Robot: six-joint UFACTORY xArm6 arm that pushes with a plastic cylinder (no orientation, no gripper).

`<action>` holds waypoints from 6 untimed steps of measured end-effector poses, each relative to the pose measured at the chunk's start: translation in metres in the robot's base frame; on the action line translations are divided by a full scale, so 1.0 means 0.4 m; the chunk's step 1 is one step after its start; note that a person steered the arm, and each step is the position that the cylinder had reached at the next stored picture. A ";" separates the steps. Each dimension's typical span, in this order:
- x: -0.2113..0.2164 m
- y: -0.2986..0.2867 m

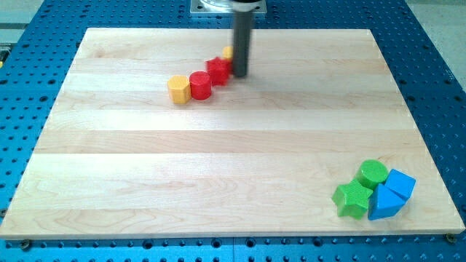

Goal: Place the red star vertically above the yellow hexagon

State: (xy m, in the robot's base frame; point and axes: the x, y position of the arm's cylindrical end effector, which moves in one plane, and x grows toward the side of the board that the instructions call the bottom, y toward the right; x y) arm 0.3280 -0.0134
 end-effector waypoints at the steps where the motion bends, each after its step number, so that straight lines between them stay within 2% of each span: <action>1: 0.010 -0.026; 2: 0.010 -0.118; 3: 0.008 -0.015; 4: -0.098 0.217; 5: -0.195 0.123; 6: -0.130 -0.018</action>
